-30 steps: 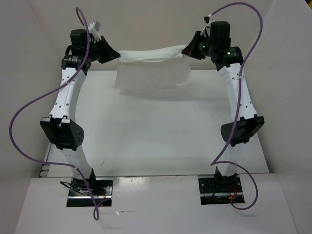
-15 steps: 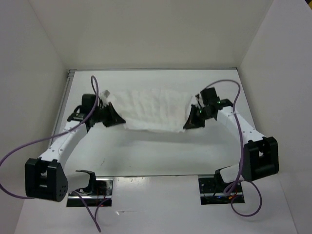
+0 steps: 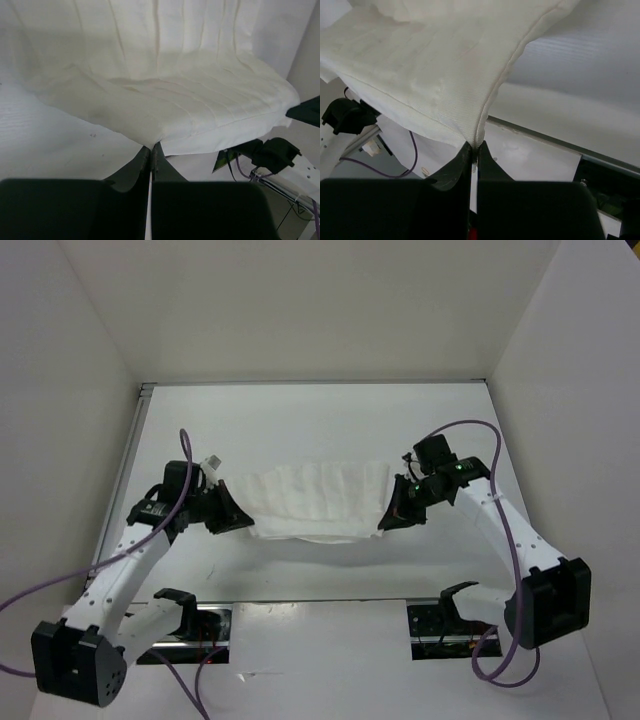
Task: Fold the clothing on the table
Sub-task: Fold the skirt
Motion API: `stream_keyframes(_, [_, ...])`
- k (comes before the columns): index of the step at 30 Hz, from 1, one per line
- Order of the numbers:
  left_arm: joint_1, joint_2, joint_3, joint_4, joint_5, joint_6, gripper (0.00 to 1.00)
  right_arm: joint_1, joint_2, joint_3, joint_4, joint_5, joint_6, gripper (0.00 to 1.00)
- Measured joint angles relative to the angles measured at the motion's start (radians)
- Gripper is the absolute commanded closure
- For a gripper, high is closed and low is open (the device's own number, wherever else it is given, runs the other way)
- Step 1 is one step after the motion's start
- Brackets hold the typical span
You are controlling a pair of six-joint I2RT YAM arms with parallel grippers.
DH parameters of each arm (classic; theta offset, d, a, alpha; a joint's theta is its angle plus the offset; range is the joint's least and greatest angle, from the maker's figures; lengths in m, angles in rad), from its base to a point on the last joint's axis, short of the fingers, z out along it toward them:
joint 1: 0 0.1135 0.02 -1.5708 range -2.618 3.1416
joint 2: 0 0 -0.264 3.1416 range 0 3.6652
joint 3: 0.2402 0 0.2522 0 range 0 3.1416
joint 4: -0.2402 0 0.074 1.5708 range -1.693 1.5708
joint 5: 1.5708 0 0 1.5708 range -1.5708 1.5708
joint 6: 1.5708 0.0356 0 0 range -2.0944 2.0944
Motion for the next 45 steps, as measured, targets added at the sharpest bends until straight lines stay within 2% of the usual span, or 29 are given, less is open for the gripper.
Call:
stream_keyframes(6, [0.002, 0.206, 0.101, 0.017, -0.117, 0.0, 1.0, 0.0, 0.163, 0.121, 0.081, 0.031, 0.011, 0.99])
stream_keyframes(16, [0.055, 0.404, 0.258, 0.089, -0.277, -0.003, 1.0, 0.0, 0.476, 0.384, 0.274, 0.043, 0.02, 0.97])
stream_keyframes(23, [0.084, 0.595, 0.309, 0.131, -0.311, -0.025, 1.0, 0.001, 0.72, 0.64, 0.327, 0.042, 0.009, 0.96])
stream_keyframes(26, [0.085, 0.626, 0.337, 0.147, -0.308, -0.023, 1.0, 0.0, 0.766, 0.699, 0.33, 0.051, -0.002, 0.96])
stream_keyframes(30, [0.078, 0.622, 0.335, 0.166, -0.277, -0.022, 1.0, 0.0, 0.729, 0.64, 0.33, 0.078, -0.016, 0.97])
stream_keyframes(33, [0.048, 0.582, 0.291, 0.178, -0.229, -0.025, 1.0, 0.0, 0.61, 0.46, 0.307, 0.095, -0.027, 0.97])
stream_keyframes(36, [-0.011, 0.448, 0.208, 0.143, -0.185, -0.051, 1.0, 0.0, 0.417, 0.252, 0.229, 0.102, -0.037, 0.98])
stream_keyframes(38, [-0.049, 0.323, 0.173, 0.094, -0.169, -0.079, 1.0, 0.0, 0.282, 0.17, 0.163, 0.101, -0.039, 0.98])
stream_keyframes(41, [-0.062, 0.115, 0.156, 0.016, -0.169, -0.126, 1.0, 0.0, 0.121, 0.139, 0.079, 0.099, -0.037, 0.98])
stream_keyframes(43, [-0.061, 0.046, 0.156, -0.002, -0.177, -0.143, 1.0, 0.001, 0.076, 0.151, 0.063, 0.088, -0.035, 0.98])
stream_keyframes(45, [-0.061, 0.048, 0.161, -0.008, -0.189, -0.156, 1.0, 0.001, 0.094, 0.181, 0.06, 0.086, -0.035, 0.98])
